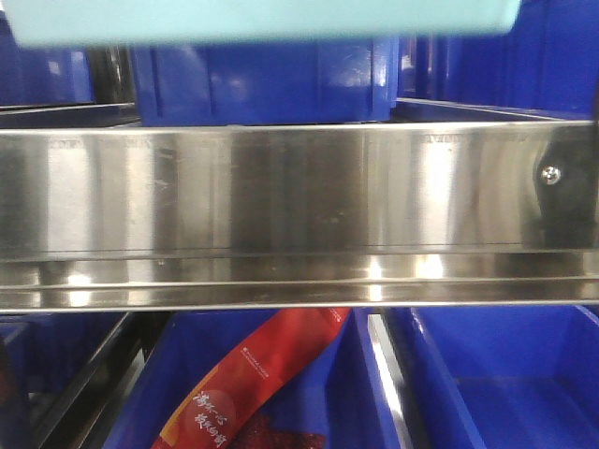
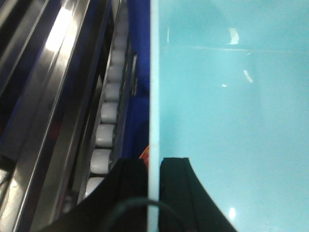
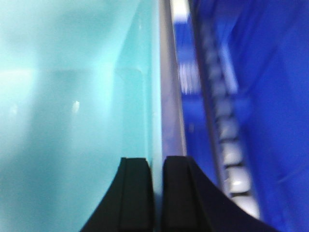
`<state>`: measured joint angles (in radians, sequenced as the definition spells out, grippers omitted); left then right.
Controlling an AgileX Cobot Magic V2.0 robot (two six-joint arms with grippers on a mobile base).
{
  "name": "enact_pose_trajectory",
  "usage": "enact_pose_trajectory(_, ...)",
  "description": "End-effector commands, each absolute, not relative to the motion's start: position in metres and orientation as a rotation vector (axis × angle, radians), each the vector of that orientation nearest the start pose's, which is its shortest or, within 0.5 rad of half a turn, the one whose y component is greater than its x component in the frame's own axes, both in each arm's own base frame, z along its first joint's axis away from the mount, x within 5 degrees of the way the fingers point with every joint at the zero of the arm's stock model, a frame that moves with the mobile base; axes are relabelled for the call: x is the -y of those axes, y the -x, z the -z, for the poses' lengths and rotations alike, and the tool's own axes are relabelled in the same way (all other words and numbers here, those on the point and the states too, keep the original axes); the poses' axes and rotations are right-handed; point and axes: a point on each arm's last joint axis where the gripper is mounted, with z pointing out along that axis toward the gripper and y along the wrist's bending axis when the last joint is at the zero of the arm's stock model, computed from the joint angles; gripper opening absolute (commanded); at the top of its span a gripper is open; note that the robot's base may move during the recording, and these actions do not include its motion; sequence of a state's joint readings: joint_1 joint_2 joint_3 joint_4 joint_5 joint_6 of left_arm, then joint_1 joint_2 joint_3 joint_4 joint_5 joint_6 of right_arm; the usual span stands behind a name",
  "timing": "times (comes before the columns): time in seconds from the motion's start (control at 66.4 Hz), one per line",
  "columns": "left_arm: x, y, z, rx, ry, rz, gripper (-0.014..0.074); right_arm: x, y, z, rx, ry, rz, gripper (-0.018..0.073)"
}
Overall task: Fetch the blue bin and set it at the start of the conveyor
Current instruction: 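Lift the light-blue bin off the roller shelf with both grippers, then pull the held bin back clear of the shelf rack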
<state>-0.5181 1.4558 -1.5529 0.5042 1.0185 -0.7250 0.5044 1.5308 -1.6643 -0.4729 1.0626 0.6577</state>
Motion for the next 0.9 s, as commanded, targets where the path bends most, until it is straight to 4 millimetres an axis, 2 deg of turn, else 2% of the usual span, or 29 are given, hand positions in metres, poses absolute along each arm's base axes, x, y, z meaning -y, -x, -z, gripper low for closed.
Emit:
enact_pose_trajectory(0.0, 0.126, -0.272, -0.437, -2.167, 0.106, 0.112, -0.0111, -0.130, -0.288, -0.437, -2.204, -0.064, -0.054, -0.0162)
enact_pose_trajectory(0.12, 0.125, -0.259, -0.444, -2.142, 0.099, 0.135, -0.0111, -0.128, -0.276, -0.437, -2.196, -0.070, -0.079, -0.0162)
enact_pose_trajectory(0.301, 0.123, -0.244, -0.444, -2.101, 0.106, 0.117, -0.0111, -0.127, -0.265, -0.445, -2.159, -0.050, -0.079, -0.0162)
enact_pose_trajectory(0.587, 0.122, -0.243, -0.448, -2.078, 0.098, 0.122, -0.0111, -0.126, -0.265, -0.447, -2.132, -0.045, -0.055, -0.0162)
enact_pose_trajectory(0.888, 0.118, -0.245, -0.451, -2.034, 0.074, 0.045, -0.0111, -0.128, -0.267, -0.450, -2.093, -0.026, -0.089, -0.0162)
